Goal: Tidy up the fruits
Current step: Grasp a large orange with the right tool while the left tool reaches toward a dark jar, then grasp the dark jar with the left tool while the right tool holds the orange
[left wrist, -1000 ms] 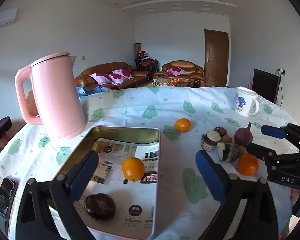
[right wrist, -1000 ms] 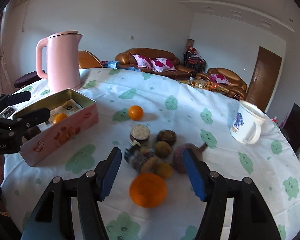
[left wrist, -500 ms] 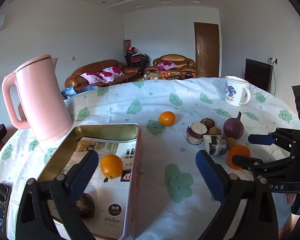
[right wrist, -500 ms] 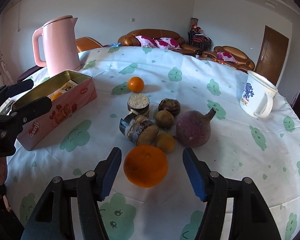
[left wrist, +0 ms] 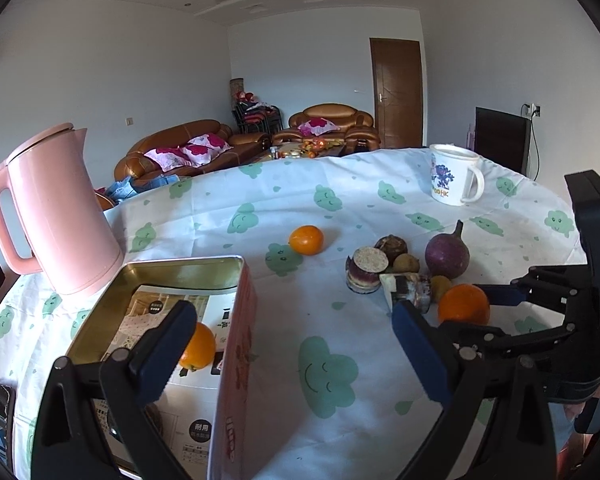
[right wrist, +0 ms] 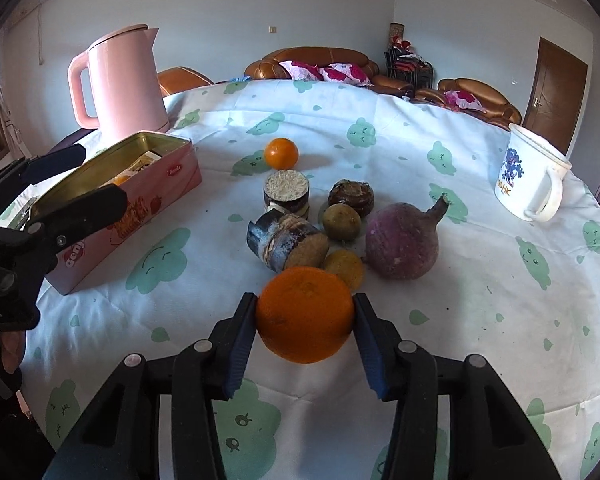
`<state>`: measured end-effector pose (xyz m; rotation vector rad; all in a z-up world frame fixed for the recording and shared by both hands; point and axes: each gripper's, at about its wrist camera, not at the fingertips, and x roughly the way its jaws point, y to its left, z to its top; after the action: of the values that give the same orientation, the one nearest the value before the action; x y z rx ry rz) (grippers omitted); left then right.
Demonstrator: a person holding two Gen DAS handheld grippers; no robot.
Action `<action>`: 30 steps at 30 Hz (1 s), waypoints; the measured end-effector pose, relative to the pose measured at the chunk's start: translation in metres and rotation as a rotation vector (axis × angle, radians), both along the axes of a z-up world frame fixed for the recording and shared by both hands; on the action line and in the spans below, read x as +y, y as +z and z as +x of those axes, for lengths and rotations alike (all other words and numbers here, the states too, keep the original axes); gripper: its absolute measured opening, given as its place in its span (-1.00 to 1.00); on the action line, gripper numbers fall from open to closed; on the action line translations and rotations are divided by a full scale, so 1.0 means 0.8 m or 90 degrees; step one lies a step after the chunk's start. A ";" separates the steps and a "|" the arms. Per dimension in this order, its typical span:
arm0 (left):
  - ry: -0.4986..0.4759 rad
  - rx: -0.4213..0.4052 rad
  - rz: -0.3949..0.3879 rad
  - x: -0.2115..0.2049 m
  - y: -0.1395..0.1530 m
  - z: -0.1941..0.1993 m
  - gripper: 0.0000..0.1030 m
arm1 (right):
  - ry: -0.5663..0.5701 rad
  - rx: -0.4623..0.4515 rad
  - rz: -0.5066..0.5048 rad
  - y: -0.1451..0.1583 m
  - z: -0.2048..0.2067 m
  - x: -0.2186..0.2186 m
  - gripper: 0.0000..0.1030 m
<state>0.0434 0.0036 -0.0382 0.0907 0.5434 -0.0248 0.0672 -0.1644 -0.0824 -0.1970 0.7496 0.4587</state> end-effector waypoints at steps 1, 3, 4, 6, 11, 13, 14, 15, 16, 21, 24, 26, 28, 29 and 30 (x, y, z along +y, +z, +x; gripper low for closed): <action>-0.004 0.002 0.001 -0.004 0.001 0.003 0.95 | -0.004 -0.006 0.003 0.003 0.000 -0.002 -0.05; -0.015 0.005 0.005 -0.012 0.003 0.008 0.95 | -0.015 -0.013 0.006 0.010 0.004 -0.007 -0.05; -0.022 0.007 0.005 -0.017 0.003 0.013 0.95 | -0.023 -0.018 0.009 0.013 0.006 -0.011 -0.05; -0.032 0.023 -0.001 -0.026 0.000 0.024 0.95 | -0.043 -0.028 0.008 0.019 0.014 -0.017 -0.05; -0.053 0.055 -0.009 -0.050 -0.010 0.052 0.93 | -0.099 -0.053 0.005 0.029 0.037 -0.033 -0.05; -0.065 0.067 -0.010 -0.060 -0.015 0.062 0.92 | -0.113 -0.053 0.015 0.029 0.046 -0.040 -0.05; -0.070 0.077 -0.011 -0.064 -0.018 0.068 0.88 | -0.121 -0.055 0.016 0.029 0.048 -0.042 -0.05; -0.075 0.089 -0.014 -0.068 -0.022 0.074 0.83 | -0.127 -0.057 0.016 0.029 0.050 -0.044 -0.05; -0.082 0.101 -0.020 -0.071 -0.026 0.078 0.75 | -0.130 -0.058 0.015 0.028 0.050 -0.047 -0.05; -0.106 0.139 -0.039 -0.085 -0.041 0.092 0.47 | -0.136 -0.050 0.023 0.020 0.055 -0.056 -0.05; -0.119 0.158 -0.036 -0.092 -0.046 0.097 0.23 | -0.138 -0.043 0.037 0.017 0.057 -0.061 -0.05; -0.123 0.165 -0.036 -0.094 -0.047 0.099 0.06 | -0.134 -0.043 0.039 0.017 0.057 -0.060 -0.05; -0.132 0.177 -0.040 -0.096 -0.049 0.102 -0.14 | -0.125 -0.043 0.033 0.016 0.056 -0.056 -0.05; -0.134 0.177 -0.042 -0.094 -0.050 0.102 -0.14 | -0.121 -0.044 0.030 0.016 0.056 -0.054 -0.05; -0.135 0.177 -0.045 -0.093 -0.050 0.102 -0.15 | -0.118 -0.045 0.029 0.016 0.055 -0.053 -0.05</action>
<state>0.1247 -0.0710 -0.0779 0.0759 0.8078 -0.2662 0.1111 -0.2071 -0.0694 -0.0996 0.6802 0.2908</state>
